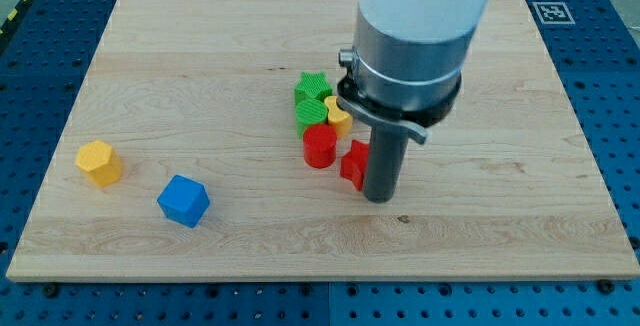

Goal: Place the arm bottom to the red circle

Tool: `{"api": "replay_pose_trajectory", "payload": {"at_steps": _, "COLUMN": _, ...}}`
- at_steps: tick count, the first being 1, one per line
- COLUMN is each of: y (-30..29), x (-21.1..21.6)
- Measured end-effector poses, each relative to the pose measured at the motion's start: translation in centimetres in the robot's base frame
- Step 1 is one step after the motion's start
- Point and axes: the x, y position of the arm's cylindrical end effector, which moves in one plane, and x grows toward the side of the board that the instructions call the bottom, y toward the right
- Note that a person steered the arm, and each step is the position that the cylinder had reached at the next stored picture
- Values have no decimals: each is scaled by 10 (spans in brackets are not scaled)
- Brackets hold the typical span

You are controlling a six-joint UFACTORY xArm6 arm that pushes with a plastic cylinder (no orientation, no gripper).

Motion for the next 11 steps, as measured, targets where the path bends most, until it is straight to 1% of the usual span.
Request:
{"api": "replay_pose_trajectory", "payload": {"at_steps": 3, "y": -13, "x": -19}}
{"api": "replay_pose_trajectory", "payload": {"at_steps": 5, "y": -5, "x": 11}}
{"api": "replay_pose_trajectory", "payload": {"at_steps": 6, "y": -5, "x": 11}}
{"api": "replay_pose_trajectory", "payload": {"at_steps": 7, "y": -14, "x": 11}}
{"api": "replay_pose_trajectory", "payload": {"at_steps": 9, "y": -84, "x": 7}}
{"api": "replay_pose_trajectory", "payload": {"at_steps": 11, "y": -84, "x": 7}}
